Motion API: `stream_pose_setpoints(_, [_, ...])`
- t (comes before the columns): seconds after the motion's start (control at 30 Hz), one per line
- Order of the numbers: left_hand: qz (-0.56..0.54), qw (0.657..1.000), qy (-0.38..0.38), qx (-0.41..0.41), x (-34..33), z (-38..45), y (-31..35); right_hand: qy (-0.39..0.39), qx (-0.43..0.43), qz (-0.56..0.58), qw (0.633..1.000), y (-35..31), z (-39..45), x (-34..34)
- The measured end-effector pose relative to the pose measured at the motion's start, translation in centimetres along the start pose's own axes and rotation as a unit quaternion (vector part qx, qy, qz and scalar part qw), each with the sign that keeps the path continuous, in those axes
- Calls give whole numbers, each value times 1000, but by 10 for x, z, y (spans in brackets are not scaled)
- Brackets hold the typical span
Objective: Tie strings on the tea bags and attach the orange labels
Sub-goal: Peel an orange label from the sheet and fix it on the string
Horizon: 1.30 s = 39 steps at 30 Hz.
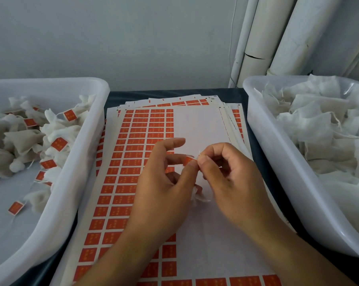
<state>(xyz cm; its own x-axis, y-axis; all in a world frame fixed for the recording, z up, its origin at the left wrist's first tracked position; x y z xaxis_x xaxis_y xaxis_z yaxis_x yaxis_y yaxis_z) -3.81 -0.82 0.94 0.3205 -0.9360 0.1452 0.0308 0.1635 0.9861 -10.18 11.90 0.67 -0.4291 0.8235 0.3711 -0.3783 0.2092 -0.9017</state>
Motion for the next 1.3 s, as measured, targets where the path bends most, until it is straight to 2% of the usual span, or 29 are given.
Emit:
stream_pose_setpoints(0.2, [8, 1000, 23, -6, 0, -2, 2, -1, -33, 42, 999, 4, 1, 0])
stream_pose_setpoints(0.37, [89, 994, 36, -61, 0, -4, 2, 6, -53, 69, 996, 4, 1, 1])
stream_pose_setpoints(0.5, [122, 991, 11, -58, 1, -5, 3, 12, -42, 58, 997, 2, 1, 5])
stream_pose_setpoints(0.8, [164, 985, 22, -42, 4, -7, 5, 19, 3, 7, 1000, -4, -2, 9])
stream_pose_setpoints(0.9, [157, 987, 25, -30, 4, -5, 3, 16, 32, 34, 999, -6, -1, 14])
stream_pose_setpoints(1.0, [104, 994, 21, -15, 4, -5, 4, 30, 33, 41, 998, -6, 0, 21])
stream_pose_setpoints(1.17, [37, 999, -4, 1, 6, -4, 4, -78, -1, 12, 997, -5, 1, 24])
stream_pose_setpoints(1.3, [28, 999, -18, -4, 8, -4, 5, -70, 41, -16, 997, -5, 1, 20])
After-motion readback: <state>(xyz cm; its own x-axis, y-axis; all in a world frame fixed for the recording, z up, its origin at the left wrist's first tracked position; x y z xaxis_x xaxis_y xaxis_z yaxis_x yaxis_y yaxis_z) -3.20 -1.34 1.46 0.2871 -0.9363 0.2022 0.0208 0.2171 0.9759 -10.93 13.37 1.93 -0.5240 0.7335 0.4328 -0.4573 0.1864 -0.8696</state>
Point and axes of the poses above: each hand's wrist, its own z-axis towards the middle knuckle, its own x-axis out of the back of the hand, y = z × x, the point moved 1 cm from there along z, towards the middle knuckle, and after that the axes turned 8 degrees about -y, right-handed, at the moved point
